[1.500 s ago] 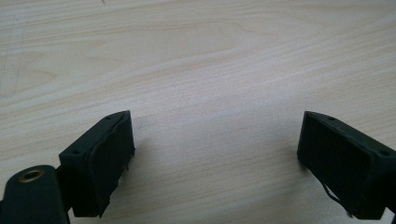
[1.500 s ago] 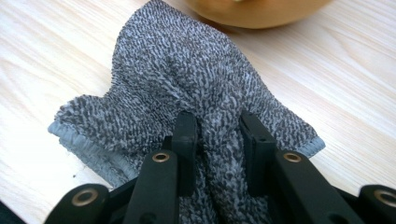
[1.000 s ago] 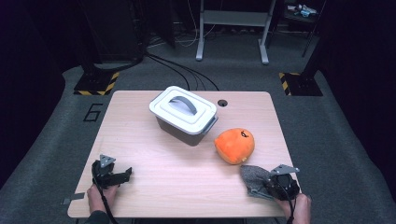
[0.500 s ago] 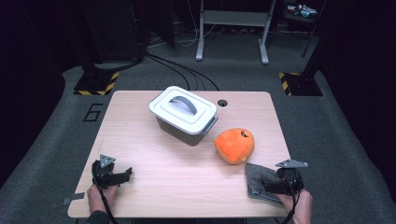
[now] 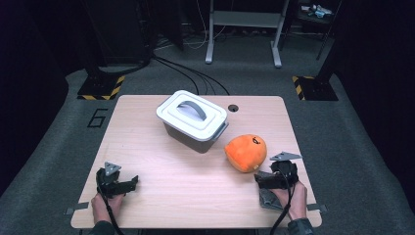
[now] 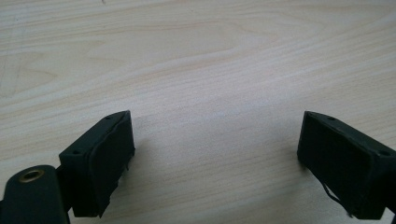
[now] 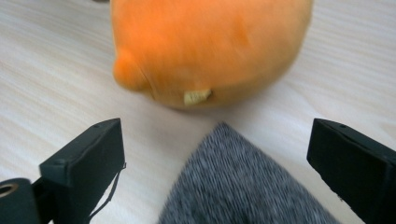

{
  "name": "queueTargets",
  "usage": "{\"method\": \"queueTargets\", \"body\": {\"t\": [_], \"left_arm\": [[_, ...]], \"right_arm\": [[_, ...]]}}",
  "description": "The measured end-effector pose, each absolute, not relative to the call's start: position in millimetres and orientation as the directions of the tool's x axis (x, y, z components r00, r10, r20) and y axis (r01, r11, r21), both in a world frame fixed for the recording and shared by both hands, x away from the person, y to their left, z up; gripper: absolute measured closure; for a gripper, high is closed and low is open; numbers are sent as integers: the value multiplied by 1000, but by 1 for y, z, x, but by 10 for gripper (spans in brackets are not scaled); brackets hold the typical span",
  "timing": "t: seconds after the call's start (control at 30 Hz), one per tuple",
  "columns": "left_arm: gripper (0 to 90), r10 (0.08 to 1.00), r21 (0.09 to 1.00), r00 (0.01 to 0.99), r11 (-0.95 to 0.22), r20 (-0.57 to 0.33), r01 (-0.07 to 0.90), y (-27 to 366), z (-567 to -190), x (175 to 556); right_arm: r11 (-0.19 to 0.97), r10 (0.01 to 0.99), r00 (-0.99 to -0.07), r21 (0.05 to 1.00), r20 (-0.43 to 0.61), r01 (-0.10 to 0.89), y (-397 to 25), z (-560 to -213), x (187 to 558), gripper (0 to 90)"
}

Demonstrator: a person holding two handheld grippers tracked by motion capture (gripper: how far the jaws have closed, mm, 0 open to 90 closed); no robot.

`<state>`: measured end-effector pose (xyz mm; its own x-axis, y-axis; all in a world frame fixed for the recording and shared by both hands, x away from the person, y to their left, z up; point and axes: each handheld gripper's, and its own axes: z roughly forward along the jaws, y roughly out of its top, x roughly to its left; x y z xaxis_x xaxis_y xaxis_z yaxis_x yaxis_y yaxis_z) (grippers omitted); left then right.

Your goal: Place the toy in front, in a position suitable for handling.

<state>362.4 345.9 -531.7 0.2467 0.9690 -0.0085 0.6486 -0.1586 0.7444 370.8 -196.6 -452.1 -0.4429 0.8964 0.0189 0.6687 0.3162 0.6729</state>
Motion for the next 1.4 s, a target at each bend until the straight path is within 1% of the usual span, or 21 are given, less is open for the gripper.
{"method": "queueTargets", "body": {"t": [0.13,0.33,0.57,0.6,0.67,0.7,0.73,0.77,0.8,0.83,0.87,0.9,0.93,0.97,1.07,1.17,1.2,1.23,1.27,1.3,1.4], "left_arm": [[108,969,744,246,-159,-7,648,346,-532,362],[108,969,744,247,-159,-9,649,346,-532,362],[108,969,744,247,-158,-9,649,346,-532,362],[108,969,744,247,-159,-8,649,346,-532,362],[108,969,744,247,-158,-9,649,346,-532,362],[108,969,744,247,-160,-7,649,346,-532,362],[108,969,744,247,-161,-6,649,346,-532,362],[108,969,744,247,-161,-6,649,346,-532,362],[108,969,744,247,-160,-7,649,346,-532,362],[108,969,744,247,-160,-7,649,346,-532,362],[109,969,744,247,-160,-7,649,346,-532,362],[109,969,744,247,-160,-7,649,346,-532,362],[108,969,744,246,-159,-7,649,346,-532,362],[109,969,744,247,-160,-6,648,346,-532,362],[108,969,744,247,-161,-6,649,346,-532,362],[108,969,744,247,-161,-5,648,346,-532,362],[108,969,745,246,-160,-6,648,346,-532,362],[108,969,745,246,-160,-6,648,346,-532,362],[108,969,745,246,-160,-6,648,346,-532,362],[109,969,744,247,-161,-5,648,346,-532,362],[109,969,744,247,-161,-6,648,346,-532,362]], "right_arm": [[318,897,-443,673,15,668,-185,-449,384,0],[334,888,-460,687,2,646,-175,-444,401,0],[327,895,-446,696,-10,640,-167,-440,422,1],[325,893,-450,701,-6,635,-164,-440,428,32],[322,896,-444,698,-7,639,-163,-441,430,50],[329,894,-448,699,-15,634,-161,-442,432,78],[330,898,-439,695,-23,638,-156,-444,435,127],[330,898,-439,695,-23,638,-156,-444,435,127],[336,899,-436,691,-34,640,-152,-446,436,159],[336,899,-436,691,-34,640,-152,-446,436,159],[354,898,-437,680,-55,642,-148,-449,437,216],[354,898,-437,680,-55,642,-148,-449,437,216],[370,897,-436,662,-71,652,-144,-452,436,299],[376,896,-435,667,-86,644,-142,-455,437,328],[372,898,-431,671,-85,642,-141,-461,435,450],[354,903,-425,679,-68,643,-142,-463,433,538],[354,903,-425,679,-68,643,-142,-463,433,538],[337,907,-418,687,-54,643,-144,-464,433,579],[337,907,-418,687,-54,643,-144,-464,433,579],[320,910,-413,700,-39,639,-147,-463,432,611],[298,916,-400,710,-26,638,-148,-463,431,634]]}}
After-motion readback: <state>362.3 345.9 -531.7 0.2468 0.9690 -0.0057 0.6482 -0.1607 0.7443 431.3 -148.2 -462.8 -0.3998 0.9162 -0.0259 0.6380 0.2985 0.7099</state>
